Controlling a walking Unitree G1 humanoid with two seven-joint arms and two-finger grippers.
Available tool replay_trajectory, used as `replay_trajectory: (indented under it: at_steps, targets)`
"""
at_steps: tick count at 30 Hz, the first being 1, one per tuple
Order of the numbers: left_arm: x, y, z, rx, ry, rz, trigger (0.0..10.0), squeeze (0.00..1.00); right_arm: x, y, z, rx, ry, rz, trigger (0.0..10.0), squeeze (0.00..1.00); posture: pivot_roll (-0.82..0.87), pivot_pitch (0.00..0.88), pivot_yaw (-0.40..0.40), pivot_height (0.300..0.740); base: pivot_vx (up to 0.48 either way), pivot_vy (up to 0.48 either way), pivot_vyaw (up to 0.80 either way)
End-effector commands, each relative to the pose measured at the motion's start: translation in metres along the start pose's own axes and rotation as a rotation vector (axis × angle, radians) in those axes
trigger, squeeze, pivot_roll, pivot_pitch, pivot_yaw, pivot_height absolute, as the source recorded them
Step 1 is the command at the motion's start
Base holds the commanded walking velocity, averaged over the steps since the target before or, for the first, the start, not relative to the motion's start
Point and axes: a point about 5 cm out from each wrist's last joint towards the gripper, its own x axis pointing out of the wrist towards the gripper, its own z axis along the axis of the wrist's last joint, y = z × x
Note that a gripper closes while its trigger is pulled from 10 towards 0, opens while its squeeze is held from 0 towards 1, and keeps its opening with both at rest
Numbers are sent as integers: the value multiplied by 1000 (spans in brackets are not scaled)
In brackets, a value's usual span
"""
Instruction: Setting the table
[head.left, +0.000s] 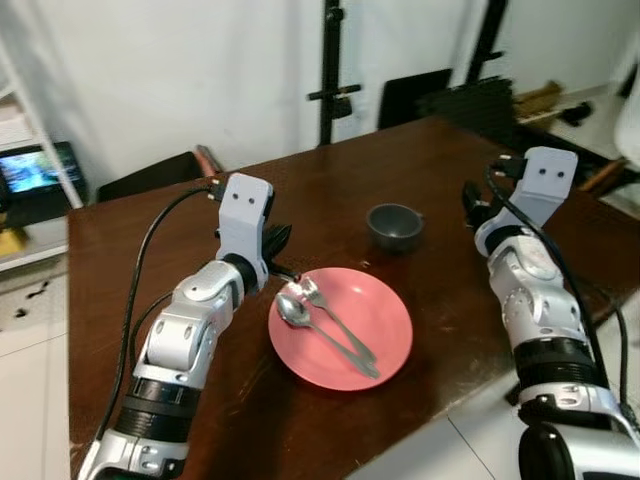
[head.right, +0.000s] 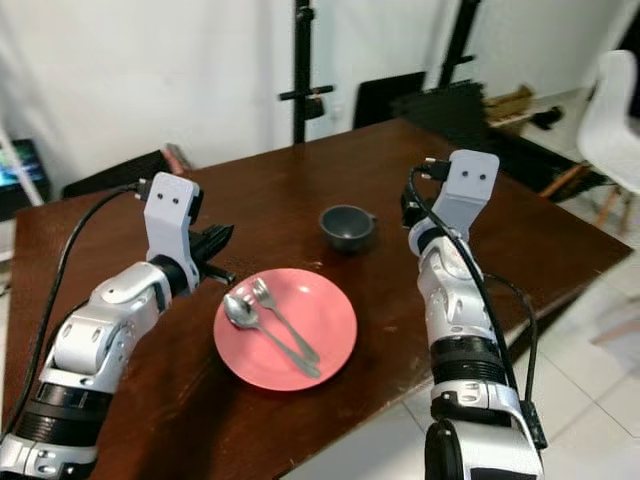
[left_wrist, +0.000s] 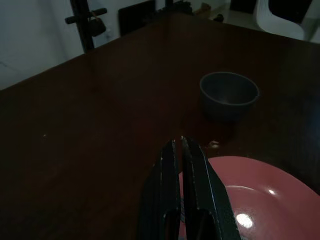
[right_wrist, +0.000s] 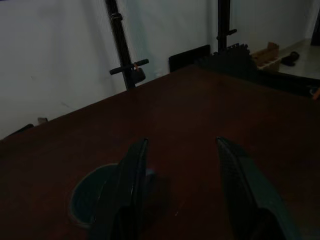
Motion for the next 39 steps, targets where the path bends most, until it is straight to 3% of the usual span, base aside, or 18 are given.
replay_trajectory:
  at_steps: [1,19,39]
  targets:
    - [-2,2,-4,8,2,4,10000,0,-1,5,-4,-8,15,13,10000,0,-18,91,93,740,0,-315,0]
    - [-2,3,-4,11,-4,17,10000,0,-1,5,-4,-8,17,15,10000,0,-19,95,90,740,0,-455,0]
    - [-1,5,-5,-28,11,41,10000,0,-1,8,-4,-9,19,20,10000,0,-23,99,88,740,0,0,0]
